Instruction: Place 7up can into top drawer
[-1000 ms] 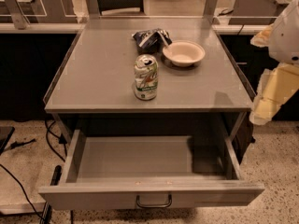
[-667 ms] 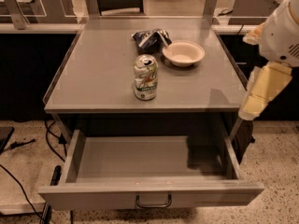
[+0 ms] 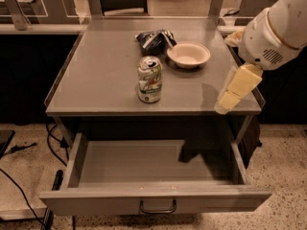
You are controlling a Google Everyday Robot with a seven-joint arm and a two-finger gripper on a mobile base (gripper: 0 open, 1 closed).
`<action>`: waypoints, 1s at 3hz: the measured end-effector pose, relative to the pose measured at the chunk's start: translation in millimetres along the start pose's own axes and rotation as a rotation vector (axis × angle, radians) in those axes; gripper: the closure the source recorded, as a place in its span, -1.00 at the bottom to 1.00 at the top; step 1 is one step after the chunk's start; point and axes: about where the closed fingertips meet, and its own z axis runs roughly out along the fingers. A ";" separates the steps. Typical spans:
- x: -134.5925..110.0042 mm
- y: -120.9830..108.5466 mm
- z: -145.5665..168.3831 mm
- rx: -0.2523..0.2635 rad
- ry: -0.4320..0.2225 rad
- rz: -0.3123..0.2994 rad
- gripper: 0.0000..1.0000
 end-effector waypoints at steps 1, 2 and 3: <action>0.0 0.0 0.0 0.000 0.000 0.000 -1.00; -4.2 -1.3 16.1 0.009 -0.043 0.005 -1.00; -16.8 -8.1 33.0 0.024 -0.110 0.007 -1.00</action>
Offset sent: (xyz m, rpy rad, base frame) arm 0.0116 0.0084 -0.0168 0.0588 -0.0374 -0.0098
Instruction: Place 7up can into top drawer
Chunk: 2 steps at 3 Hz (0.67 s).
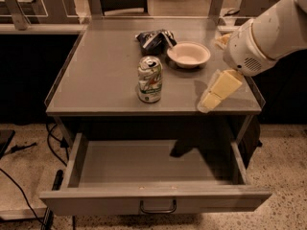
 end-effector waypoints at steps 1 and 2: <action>-19.0 -11.1 25.1 -0.001 -0.086 -0.003 -1.00; -34.2 -23.6 46.2 -0.010 -0.155 0.002 -1.00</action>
Offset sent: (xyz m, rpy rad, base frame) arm 0.0711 0.0604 -0.0183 0.2246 -0.0505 0.0669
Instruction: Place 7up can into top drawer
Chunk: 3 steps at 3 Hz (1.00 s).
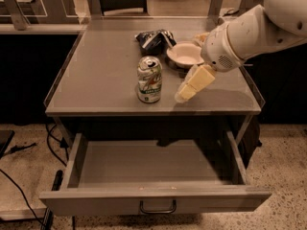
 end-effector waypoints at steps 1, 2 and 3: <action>-6.3 -8.1 21.6 -0.024 -0.041 0.012 -1.00; -13.8 -8.3 44.0 -0.066 -0.077 0.028 -1.00; -21.6 -3.0 54.2 -0.097 -0.100 0.030 -1.00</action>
Offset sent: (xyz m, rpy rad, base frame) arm 0.0371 0.0409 -0.0272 0.1146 0.0630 0.0497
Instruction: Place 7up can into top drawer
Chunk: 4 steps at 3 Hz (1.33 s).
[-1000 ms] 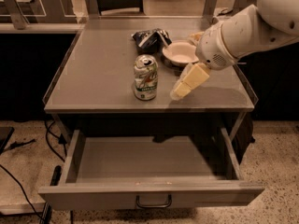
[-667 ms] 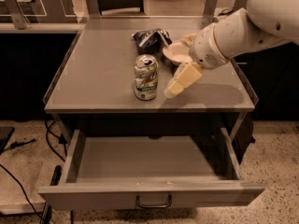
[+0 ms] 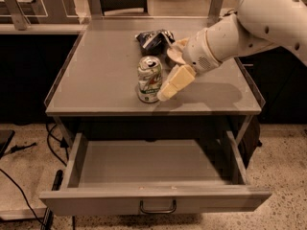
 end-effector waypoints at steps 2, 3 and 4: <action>-14.8 8.2 20.3 -0.053 -0.044 -0.003 -1.00; -23.3 12.7 29.8 -0.076 -0.065 -0.009 -1.00; -30.2 18.4 40.5 -0.097 -0.082 -0.016 -0.99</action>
Offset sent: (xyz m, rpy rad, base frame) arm -0.0004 0.0369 -0.0042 0.0672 0.0307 0.0716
